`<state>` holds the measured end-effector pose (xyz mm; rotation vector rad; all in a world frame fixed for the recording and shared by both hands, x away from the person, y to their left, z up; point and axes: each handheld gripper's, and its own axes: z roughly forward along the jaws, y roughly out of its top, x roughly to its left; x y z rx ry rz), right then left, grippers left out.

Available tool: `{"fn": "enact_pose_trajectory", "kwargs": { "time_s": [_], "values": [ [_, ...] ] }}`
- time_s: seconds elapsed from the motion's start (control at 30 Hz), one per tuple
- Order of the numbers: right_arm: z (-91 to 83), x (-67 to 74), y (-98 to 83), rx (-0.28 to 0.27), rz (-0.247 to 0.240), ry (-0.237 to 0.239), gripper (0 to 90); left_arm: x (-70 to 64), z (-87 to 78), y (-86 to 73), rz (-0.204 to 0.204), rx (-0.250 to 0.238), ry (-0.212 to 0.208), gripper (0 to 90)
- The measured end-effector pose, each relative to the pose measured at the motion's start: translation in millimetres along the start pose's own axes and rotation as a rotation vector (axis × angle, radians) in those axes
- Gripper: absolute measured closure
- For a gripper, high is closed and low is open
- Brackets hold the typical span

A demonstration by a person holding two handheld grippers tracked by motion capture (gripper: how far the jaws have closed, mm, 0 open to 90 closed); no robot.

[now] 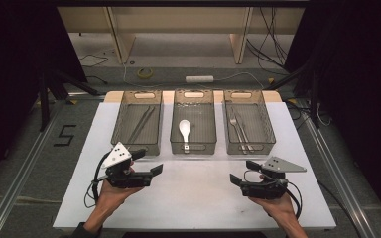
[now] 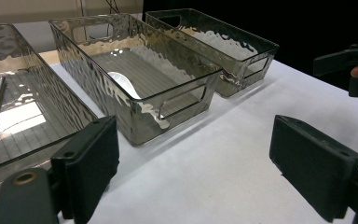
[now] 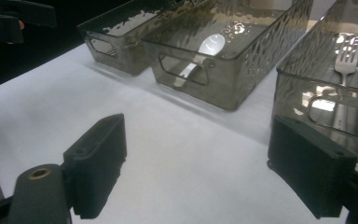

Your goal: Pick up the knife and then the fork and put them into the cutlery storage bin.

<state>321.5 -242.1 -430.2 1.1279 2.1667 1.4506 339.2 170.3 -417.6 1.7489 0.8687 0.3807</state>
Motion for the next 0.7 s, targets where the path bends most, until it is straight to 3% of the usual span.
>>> {"fn": "enact_pose_trajectory", "kwargs": {
  "time_s": [0.7],
  "values": [
    [-0.5, -1.0, 1.0, -0.009, 0.0, -0.007, 20.2, -0.2, 0.5, 0.0, 0.0, -0.001, 0.001, 15.2]
  ]
}}
